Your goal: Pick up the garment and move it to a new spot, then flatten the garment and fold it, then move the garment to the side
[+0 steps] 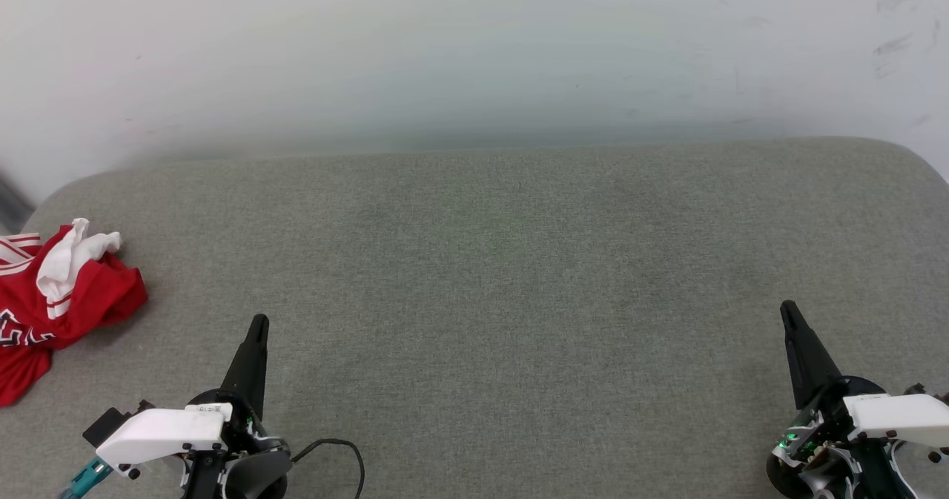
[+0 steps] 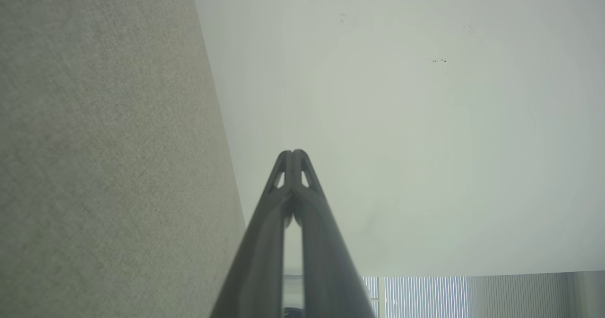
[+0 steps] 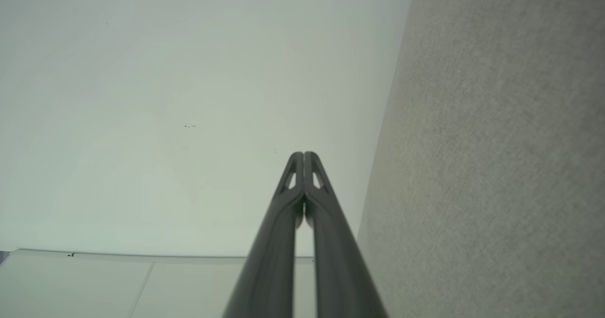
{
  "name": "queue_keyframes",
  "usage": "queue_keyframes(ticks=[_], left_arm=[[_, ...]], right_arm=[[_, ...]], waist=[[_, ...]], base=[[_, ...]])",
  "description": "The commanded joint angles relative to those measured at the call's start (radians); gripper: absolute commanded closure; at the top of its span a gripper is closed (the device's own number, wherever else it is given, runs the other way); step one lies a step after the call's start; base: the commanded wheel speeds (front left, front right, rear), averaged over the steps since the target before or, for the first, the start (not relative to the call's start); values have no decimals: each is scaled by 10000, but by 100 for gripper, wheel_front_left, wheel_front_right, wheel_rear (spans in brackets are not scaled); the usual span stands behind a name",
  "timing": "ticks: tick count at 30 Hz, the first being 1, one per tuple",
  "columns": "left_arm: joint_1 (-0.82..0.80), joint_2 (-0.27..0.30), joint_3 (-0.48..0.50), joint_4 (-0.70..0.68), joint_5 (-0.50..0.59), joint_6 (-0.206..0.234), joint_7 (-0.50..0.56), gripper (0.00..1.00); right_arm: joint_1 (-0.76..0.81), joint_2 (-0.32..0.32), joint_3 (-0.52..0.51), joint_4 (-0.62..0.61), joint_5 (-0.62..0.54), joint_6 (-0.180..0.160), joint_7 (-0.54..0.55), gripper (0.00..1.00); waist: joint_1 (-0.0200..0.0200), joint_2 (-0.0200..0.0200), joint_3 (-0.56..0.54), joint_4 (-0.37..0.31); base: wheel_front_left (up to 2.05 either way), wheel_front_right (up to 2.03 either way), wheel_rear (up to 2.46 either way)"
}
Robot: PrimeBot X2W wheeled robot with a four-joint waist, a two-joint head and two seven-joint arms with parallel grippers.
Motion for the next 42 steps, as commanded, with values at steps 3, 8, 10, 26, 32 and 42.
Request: queue_keyframes(ticks=[3, 8, 10, 26, 32, 42], left_arm=[[-66, -16, 25, 2, 17, -20, 22, 100], [-66, -16, 24, 2, 16, -20, 22, 100], [-66, -16, 24, 2, 16, -20, 22, 100], [-66, -16, 23, 2, 15, -20, 20, 100], [28, -6, -15, 71, 0, 2, -2, 0], [384, -31, 2, -14, 322, 2, -383, 0]], right_arm=[[-130, 38, -2, 7, -53, 0, 17, 100], [-130, 38, -2, 6, -52, 0, 16, 100], [-130, 38, -2, 6, -52, 0, 16, 100], [-129, 38, 1, 6, -49, 0, 13, 100], [50, 0, 10, 67, 2, 0, 0, 0], [433, 9, 76, 140, -305, 0, -369, 0]], waist=[[0, 0, 0, 0], [0, 0, 0, 0], [0, 0, 0, 0], [0, 0, 0, 0], [0, 0, 0, 0], [0, 0, 11, 0]], base=[[0, 0, 0], [0, 0, 0], [0, 0, 0], [0, 0, 0], [0, 0, 0], [0, 0, 0]])
